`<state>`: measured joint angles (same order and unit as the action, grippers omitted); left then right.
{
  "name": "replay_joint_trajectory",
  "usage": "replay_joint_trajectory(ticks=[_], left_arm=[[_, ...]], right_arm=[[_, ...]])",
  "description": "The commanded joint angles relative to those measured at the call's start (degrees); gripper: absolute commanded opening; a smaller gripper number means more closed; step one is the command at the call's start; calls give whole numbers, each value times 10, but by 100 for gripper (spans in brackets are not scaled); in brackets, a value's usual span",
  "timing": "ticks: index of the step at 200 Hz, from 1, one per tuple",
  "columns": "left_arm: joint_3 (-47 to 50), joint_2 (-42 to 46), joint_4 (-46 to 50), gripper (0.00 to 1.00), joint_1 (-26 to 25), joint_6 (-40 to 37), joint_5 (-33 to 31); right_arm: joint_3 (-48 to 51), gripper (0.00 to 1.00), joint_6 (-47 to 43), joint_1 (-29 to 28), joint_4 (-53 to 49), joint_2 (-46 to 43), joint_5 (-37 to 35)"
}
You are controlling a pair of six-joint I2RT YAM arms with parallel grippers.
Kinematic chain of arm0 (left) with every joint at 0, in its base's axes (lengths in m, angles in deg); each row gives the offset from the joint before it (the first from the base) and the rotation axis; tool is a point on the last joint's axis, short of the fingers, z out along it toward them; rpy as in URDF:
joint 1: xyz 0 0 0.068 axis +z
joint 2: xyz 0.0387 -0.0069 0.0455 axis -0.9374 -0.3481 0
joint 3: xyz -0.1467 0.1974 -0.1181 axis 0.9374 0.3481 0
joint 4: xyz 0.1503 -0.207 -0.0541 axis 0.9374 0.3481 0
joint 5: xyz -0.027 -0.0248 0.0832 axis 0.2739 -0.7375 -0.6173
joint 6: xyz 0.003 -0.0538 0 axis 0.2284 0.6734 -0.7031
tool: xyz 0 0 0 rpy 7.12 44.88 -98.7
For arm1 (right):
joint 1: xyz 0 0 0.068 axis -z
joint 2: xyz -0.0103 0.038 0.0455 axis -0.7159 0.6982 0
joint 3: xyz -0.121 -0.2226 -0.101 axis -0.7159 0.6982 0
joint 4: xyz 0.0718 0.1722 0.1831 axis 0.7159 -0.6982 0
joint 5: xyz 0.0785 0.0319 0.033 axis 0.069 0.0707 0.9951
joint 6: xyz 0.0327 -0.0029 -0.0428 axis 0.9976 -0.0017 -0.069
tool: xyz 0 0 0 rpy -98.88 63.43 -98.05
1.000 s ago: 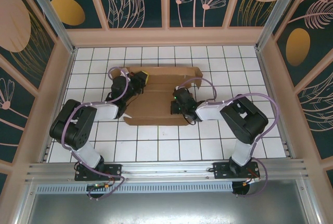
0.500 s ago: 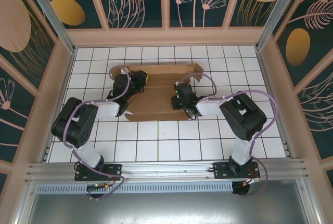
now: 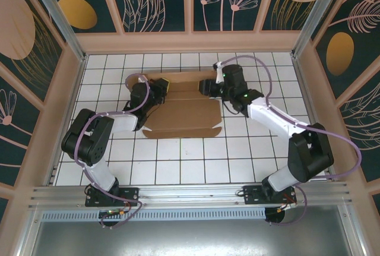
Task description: Fold the paper box
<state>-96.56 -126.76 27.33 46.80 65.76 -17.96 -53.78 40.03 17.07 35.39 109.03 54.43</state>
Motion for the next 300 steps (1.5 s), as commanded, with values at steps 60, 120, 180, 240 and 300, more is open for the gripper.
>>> replay_joint_trajectory(ticks=[60,120,180,240,300], left_arm=[[-16,-13,61,0,0,5,-4],[-26,-20,63,0,-1,8,5],[-26,-14,60,0,0,12,13],[-32,-11,58,0,0,25,16],[-31,-5,56,0,1,26,19]], right_arm=[[-150,58,53,69,-116,127,5],[-171,58,88,78,-98,180,66],[-212,58,89,82,-96,206,126],[-222,60,105,84,-104,219,146],[-192,54,198,104,4,235,264]])
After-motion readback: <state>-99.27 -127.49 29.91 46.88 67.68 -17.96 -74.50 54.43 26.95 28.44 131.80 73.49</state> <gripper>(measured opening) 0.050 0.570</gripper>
